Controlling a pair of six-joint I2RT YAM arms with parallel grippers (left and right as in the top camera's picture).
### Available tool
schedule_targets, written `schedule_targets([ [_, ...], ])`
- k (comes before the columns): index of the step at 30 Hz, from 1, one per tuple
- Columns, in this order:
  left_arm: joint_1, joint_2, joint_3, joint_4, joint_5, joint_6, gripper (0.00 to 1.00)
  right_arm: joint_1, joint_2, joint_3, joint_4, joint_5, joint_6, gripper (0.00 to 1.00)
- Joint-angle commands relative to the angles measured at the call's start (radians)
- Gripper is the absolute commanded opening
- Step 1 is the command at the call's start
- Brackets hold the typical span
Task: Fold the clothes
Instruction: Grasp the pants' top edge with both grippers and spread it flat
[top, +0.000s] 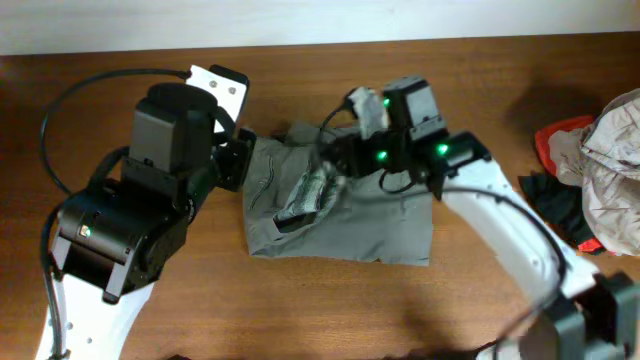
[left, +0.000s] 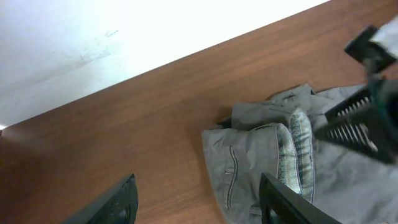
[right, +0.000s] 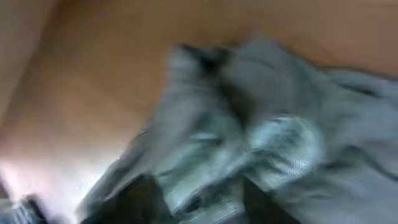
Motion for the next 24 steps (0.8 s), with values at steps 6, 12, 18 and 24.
schedule_targets([
  [6, 0.003, -0.006, 0.011, -0.005, -0.017, -0.019, 0.63, -0.074, 0.330, -0.005, 0.052, 0.048, 0.252, 0.04],
  [12, 0.003, -0.006, 0.011, -0.004, -0.014, -0.019, 0.63, -0.023, 0.406, -0.005, 0.212, -0.192, 0.207, 0.04],
  [18, 0.003, -0.006, 0.011, -0.005, -0.019, -0.018, 0.63, 0.178, 0.402, -0.004, 0.538, -0.499, 0.168, 0.04],
  [24, 0.003, -0.006, 0.011, -0.004, -0.034, -0.018, 0.63, 0.329, 0.401, -0.004, 0.571, -0.517, 0.166, 0.04],
])
